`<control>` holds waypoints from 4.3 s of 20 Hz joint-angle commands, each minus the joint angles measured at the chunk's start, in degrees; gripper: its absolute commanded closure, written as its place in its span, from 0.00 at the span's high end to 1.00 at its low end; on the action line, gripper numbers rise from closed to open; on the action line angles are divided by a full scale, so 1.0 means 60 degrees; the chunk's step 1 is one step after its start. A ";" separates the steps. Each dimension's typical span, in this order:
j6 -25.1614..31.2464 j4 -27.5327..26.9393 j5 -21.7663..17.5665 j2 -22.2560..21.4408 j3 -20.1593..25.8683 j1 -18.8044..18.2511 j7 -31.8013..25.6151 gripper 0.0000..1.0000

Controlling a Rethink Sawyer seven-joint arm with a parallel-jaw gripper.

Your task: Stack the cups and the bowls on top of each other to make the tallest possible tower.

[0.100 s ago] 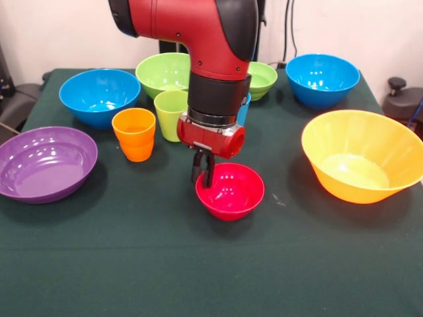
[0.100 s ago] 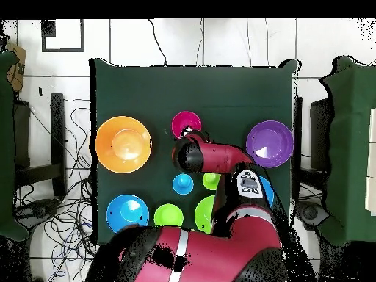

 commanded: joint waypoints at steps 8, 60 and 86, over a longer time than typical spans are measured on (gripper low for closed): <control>0.1058 0.0033 -0.0480 0.0653 0.1099 -0.0051 -0.0289 1.00; 0.1827 0.2226 0.0496 -0.0510 0.0468 0.2507 0.1106 1.00; 0.2791 0.5712 0.4330 -0.4062 0.1078 0.2384 0.3628 1.00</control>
